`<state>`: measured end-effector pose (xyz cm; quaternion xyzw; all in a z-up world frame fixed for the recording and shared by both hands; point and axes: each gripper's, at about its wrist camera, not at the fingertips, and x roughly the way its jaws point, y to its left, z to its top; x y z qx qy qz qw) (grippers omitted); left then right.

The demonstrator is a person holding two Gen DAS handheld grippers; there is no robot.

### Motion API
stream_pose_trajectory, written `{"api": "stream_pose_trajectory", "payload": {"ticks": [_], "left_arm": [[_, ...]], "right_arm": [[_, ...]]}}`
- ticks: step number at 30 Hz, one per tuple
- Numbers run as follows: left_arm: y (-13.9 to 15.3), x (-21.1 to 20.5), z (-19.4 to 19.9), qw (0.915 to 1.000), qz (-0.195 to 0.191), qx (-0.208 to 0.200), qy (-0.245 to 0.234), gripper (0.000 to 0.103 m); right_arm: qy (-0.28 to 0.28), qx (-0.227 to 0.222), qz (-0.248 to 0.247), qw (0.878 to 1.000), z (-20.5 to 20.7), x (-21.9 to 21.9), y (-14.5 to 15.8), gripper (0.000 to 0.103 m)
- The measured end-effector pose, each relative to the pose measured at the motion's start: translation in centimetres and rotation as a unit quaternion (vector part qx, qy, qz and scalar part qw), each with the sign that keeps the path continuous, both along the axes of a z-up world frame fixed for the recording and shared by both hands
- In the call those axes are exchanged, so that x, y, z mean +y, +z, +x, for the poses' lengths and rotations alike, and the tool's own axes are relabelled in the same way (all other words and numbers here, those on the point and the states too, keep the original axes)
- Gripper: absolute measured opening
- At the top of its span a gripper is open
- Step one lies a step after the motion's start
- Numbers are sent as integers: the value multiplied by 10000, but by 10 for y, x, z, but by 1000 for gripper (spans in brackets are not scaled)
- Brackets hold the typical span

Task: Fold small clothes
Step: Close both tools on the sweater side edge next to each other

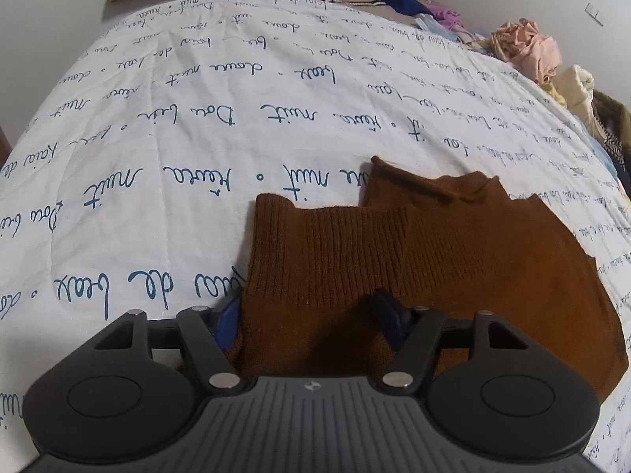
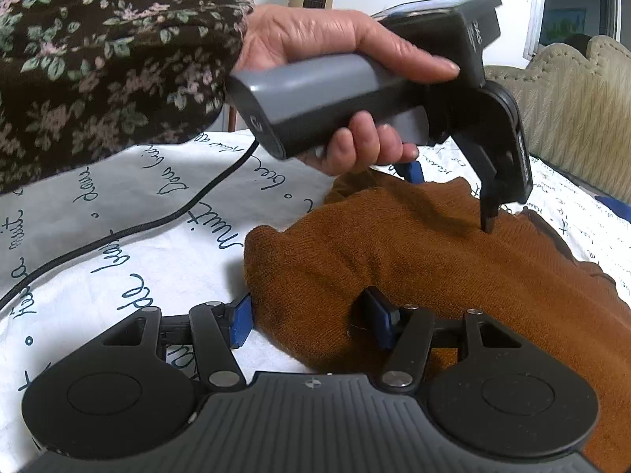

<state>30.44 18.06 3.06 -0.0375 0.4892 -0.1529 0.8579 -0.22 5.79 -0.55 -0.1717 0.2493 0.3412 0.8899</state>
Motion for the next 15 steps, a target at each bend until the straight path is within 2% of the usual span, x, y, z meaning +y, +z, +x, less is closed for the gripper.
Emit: {"api": "stream_pose_trajectory", "payload": {"ticks": [2, 4, 6, 11, 12, 15], "left_arm": [[0, 2, 0, 10000, 12, -14, 63, 59], [1, 6, 0, 9999, -6, -39, 151, 46], [0, 9, 0, 9997, -31, -44, 234, 36], [-1, 9, -5, 9993, 4, -126, 360, 27], [-1, 8, -5, 9992, 20, -144, 381, 22], [-2, 6, -7, 9990, 36, -179, 418, 17]], "right_arm": [[-13, -33, -19, 10000, -1, 1, 1, 59], [-18, -68, -46, 10000, -3, 2, 1, 59], [-23, -57, -43, 10000, -3, 2, 1, 59], [-29, -83, -83, 9999, -5, 2, 2, 58], [-34, -71, -81, 9999, -4, 2, 3, 58], [-96, -99, -113, 9998, -5, 2, 5, 50]]}}
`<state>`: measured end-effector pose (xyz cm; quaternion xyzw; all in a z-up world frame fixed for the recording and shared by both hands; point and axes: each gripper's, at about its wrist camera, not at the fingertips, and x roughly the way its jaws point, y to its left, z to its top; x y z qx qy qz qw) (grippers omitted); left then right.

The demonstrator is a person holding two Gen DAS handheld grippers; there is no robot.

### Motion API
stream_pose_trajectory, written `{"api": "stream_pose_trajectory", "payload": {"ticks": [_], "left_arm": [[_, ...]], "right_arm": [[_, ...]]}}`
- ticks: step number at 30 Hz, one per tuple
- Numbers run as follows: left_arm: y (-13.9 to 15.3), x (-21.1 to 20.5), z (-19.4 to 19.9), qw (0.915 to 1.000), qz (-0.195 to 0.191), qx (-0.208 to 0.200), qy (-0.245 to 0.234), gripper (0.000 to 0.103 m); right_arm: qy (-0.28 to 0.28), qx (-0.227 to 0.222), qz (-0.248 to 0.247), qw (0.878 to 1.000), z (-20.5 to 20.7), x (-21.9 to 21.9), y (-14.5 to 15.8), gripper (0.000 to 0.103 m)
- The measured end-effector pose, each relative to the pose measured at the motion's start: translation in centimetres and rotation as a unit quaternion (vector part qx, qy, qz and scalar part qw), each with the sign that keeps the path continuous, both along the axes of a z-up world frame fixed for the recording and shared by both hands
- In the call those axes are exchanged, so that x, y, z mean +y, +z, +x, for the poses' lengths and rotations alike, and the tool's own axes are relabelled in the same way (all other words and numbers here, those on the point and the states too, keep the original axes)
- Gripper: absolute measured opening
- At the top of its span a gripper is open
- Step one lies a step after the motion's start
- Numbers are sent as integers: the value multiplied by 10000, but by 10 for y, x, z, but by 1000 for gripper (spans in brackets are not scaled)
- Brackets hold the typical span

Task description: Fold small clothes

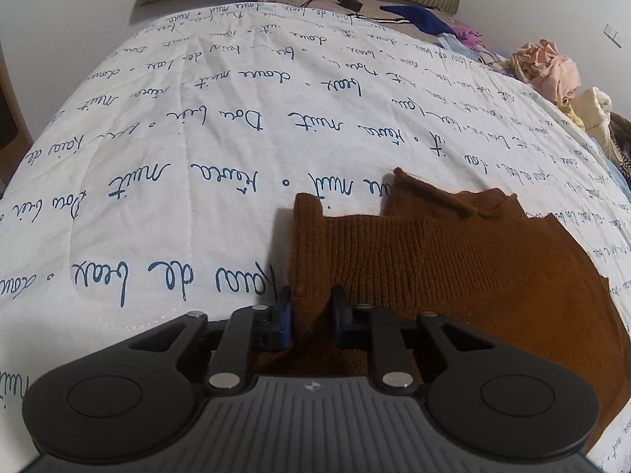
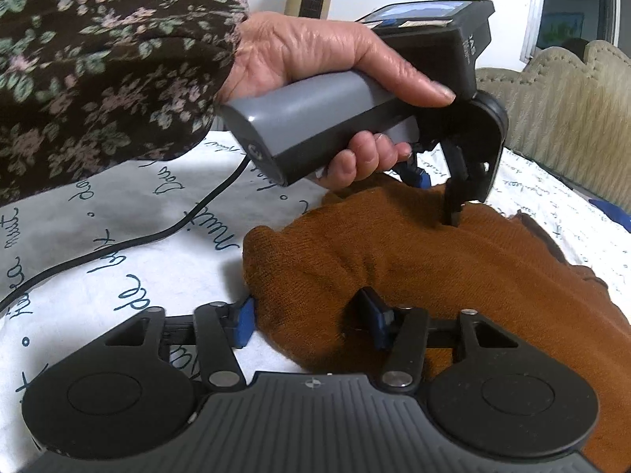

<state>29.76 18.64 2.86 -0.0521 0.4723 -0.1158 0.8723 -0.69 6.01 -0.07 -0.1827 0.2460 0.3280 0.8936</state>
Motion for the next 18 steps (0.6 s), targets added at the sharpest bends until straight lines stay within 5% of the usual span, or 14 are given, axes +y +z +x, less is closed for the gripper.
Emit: {"api": "stream_pose_trajectory", "payload": {"ticks": [18], "left_arm": [[11, 3, 0, 9989, -275, 88, 365, 12]], "right_arm": [[-17, 37, 385, 9993, -8, -21, 14, 16]]}}
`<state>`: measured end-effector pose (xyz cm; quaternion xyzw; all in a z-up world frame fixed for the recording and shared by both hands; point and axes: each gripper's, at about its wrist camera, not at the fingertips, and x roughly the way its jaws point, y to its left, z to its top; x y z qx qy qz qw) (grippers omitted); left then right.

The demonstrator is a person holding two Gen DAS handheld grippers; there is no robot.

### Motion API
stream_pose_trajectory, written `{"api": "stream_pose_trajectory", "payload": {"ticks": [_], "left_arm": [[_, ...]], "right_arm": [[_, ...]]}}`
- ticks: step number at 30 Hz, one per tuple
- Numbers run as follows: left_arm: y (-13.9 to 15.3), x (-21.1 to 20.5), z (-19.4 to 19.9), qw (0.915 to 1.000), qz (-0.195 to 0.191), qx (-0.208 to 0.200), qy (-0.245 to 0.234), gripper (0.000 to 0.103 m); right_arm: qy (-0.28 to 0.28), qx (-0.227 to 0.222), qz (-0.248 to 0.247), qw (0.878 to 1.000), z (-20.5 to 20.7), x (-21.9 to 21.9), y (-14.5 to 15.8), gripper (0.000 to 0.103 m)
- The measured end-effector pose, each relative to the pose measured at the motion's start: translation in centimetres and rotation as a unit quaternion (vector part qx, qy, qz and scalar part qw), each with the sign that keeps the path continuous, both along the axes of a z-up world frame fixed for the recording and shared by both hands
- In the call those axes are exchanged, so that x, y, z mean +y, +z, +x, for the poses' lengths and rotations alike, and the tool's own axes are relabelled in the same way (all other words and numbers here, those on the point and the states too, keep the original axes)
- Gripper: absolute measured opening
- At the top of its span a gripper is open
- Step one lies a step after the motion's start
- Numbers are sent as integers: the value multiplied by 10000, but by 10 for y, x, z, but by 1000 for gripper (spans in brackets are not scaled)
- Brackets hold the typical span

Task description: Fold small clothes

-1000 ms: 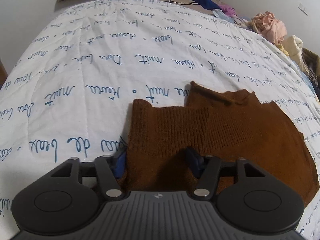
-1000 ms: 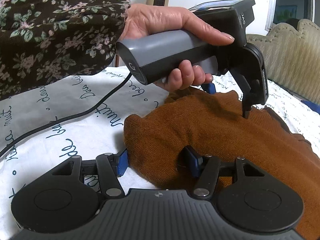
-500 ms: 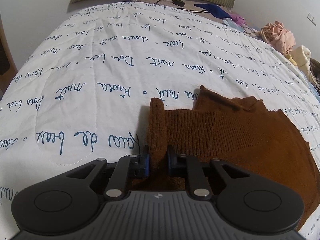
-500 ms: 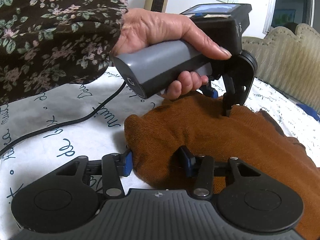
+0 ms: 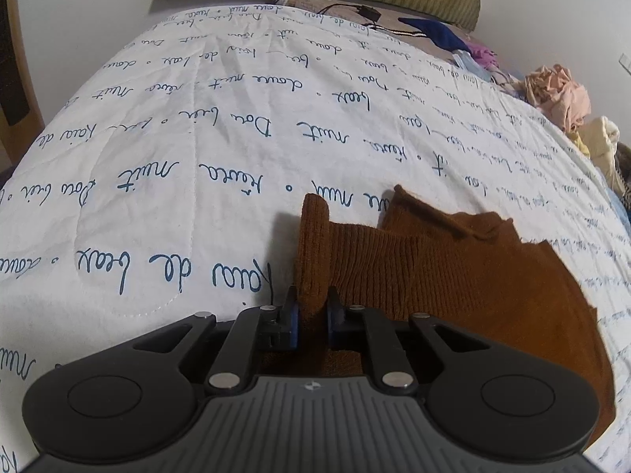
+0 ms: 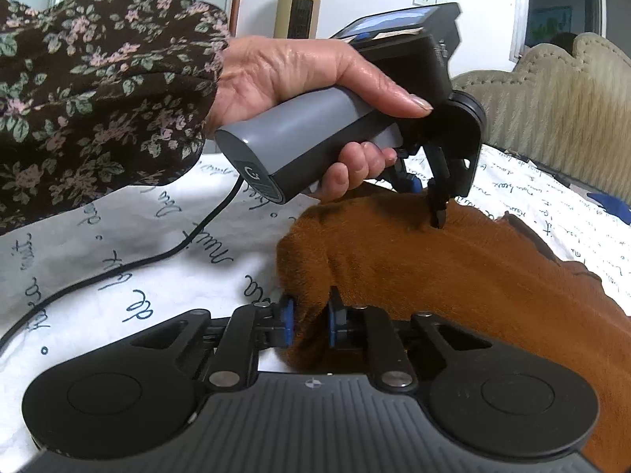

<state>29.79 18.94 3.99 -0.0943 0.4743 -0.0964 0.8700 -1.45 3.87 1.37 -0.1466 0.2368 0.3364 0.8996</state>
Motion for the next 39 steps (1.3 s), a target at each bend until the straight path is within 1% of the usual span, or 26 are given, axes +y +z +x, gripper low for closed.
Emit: {"api": "stream_pose_trajectory", "payload": {"ticks": [7, 12, 20, 28, 33, 39], "left_arm": [[10, -5, -1, 10000, 26, 4, 64, 12], [19, -5, 0, 9997, -102, 44, 209, 12], [38, -30, -2, 9996, -127, -39, 264, 12], [59, -76, -2, 9997, -44, -136, 197, 12], [69, -116, 0, 9998, 37, -168, 121, 12], [77, -179, 6, 9997, 59, -242, -59, 12]], "right_arm": [[-4, 45, 178, 9998, 1, -12, 5, 14], [-40, -13, 343, 9994, 2, -22, 11, 12], [-215, -129, 621, 9978, 1, -50, 28, 11], [-523, -233, 890, 9944, 1, -71, 35, 11], [-755, -315, 999, 9916, 3, -82, 35, 11], [-1163, -372, 1140, 9859, 4, -133, 37, 11]]}}
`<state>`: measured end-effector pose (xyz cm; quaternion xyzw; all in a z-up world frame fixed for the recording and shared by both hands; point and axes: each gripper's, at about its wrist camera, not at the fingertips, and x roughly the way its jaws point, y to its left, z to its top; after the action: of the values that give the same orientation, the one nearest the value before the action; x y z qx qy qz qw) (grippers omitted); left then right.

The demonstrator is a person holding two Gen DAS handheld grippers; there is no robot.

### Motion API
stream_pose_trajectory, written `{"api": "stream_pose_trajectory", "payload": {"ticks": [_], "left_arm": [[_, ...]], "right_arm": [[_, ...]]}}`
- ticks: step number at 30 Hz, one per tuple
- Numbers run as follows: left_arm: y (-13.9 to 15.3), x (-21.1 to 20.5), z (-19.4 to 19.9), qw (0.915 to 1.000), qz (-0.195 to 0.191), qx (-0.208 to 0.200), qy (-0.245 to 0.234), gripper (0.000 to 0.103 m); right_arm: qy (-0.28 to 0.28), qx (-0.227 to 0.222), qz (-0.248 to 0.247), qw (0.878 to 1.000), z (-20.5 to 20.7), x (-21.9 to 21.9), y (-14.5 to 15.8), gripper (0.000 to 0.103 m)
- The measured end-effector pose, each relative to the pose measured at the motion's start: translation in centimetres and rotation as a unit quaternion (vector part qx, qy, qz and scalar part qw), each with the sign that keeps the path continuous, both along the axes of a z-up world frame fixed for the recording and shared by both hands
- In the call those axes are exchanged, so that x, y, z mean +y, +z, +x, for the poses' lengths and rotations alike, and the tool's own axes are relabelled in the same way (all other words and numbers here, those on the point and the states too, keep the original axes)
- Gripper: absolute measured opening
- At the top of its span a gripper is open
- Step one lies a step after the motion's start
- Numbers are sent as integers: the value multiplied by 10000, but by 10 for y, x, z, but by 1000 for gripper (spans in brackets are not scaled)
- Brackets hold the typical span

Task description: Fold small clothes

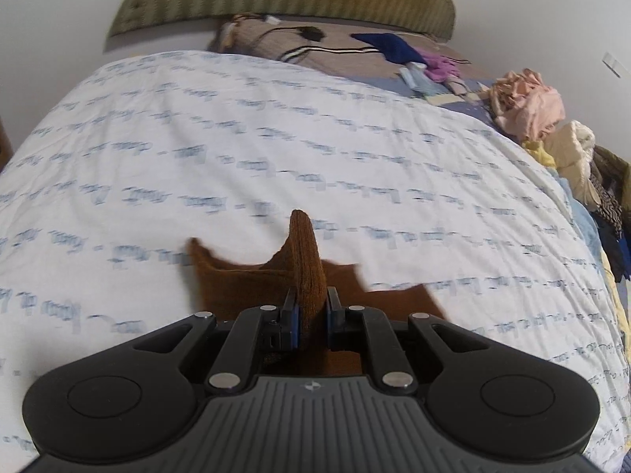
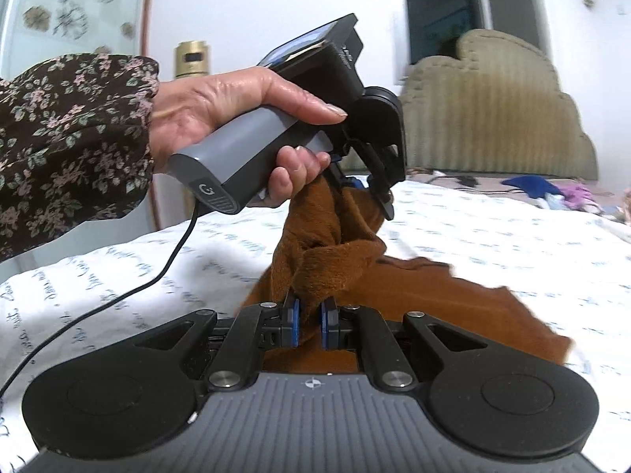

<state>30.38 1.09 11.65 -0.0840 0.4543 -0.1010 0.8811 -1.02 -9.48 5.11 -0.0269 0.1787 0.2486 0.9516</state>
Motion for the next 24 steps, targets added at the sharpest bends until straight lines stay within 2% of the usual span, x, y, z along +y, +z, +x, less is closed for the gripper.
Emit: {"api": "stream_pose_trajectory", "payload": {"ticks": [8, 15, 18, 21, 24], "left_arm": [[-16, -96, 4, 9994, 163, -67, -293, 12], [-44, -169, -4, 9965, 495, -137, -665, 12], [-52, -184, -6, 9961, 247, 14, -841, 12], [-45, -196, -14, 9938, 201, -159, -1084, 12], [-27, -190, -18, 9922, 101, -322, -1202, 12]], "right_arm": [[-642, 128, 248, 9975, 2, -69, -9, 11], [-1221, 636, 573, 9888, 6, -117, -32, 11], [-1323, 1077, 975, 9805, 13, -131, -46, 11], [-1356, 1529, 1402, 9688, 18, -143, -63, 11], [-1357, 1638, 1721, 9618, 14, -156, -70, 11]]}}
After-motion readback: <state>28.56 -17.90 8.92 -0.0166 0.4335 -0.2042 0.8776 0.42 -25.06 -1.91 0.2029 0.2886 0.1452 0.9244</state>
